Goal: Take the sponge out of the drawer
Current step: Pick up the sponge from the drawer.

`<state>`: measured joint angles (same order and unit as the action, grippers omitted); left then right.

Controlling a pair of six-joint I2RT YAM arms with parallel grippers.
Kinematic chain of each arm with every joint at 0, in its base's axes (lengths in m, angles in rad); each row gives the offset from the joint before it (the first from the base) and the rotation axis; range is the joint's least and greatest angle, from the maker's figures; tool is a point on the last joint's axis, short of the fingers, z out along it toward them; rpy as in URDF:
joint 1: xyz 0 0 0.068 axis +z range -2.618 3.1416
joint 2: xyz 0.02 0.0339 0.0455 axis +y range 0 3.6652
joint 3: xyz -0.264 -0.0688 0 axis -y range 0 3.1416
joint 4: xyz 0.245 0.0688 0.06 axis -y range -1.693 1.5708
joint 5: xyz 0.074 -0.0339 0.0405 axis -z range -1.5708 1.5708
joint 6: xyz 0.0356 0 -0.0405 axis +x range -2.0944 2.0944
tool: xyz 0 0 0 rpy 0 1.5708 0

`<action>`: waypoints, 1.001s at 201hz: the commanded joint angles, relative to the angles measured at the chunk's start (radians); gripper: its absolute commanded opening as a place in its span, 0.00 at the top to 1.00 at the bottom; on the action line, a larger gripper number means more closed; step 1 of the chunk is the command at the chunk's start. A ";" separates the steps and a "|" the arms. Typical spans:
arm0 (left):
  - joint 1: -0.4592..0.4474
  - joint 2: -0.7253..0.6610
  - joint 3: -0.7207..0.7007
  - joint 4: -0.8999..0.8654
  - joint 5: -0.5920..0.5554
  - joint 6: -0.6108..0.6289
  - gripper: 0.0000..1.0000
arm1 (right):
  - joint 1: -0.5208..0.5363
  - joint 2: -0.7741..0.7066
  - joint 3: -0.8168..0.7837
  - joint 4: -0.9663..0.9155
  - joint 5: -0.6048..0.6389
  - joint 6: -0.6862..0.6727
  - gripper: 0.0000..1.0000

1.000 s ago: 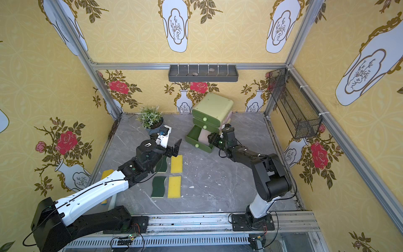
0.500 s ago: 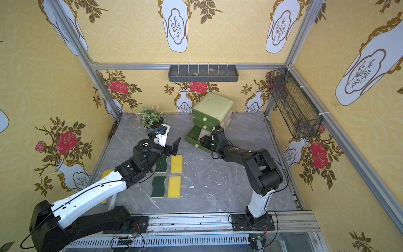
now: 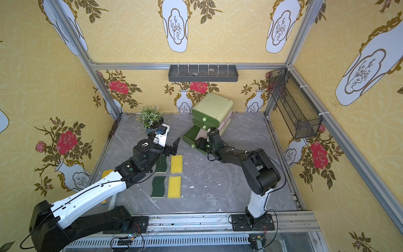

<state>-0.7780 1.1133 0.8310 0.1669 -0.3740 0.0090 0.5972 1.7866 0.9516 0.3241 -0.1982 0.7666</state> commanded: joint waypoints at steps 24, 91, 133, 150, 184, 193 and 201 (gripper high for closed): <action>0.002 0.000 -0.002 0.022 -0.014 0.019 0.00 | 0.001 -0.020 0.006 -0.013 0.062 0.017 0.31; 0.002 -0.003 -0.002 0.023 -0.016 0.022 0.00 | -0.004 -0.013 0.036 -0.071 0.151 0.037 0.34; 0.002 -0.004 -0.003 0.022 -0.016 0.023 0.00 | -0.005 0.019 0.059 -0.082 0.184 0.065 0.39; 0.002 -0.005 -0.003 0.022 -0.016 0.023 0.00 | -0.005 0.031 0.064 -0.082 0.197 0.074 0.39; 0.002 -0.009 -0.003 0.022 -0.017 0.027 0.00 | -0.006 0.047 0.066 -0.073 0.220 0.086 0.42; 0.002 -0.011 -0.003 0.023 -0.017 0.026 0.00 | -0.005 0.052 0.068 -0.067 0.220 0.090 0.44; 0.002 -0.013 -0.003 0.023 -0.019 0.028 0.00 | -0.007 0.058 0.074 -0.064 0.218 0.091 0.46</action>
<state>-0.7773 1.1061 0.8310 0.1688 -0.3851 0.0299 0.5926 1.8313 1.0126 0.2394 -0.0059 0.8417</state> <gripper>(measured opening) 0.998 0.563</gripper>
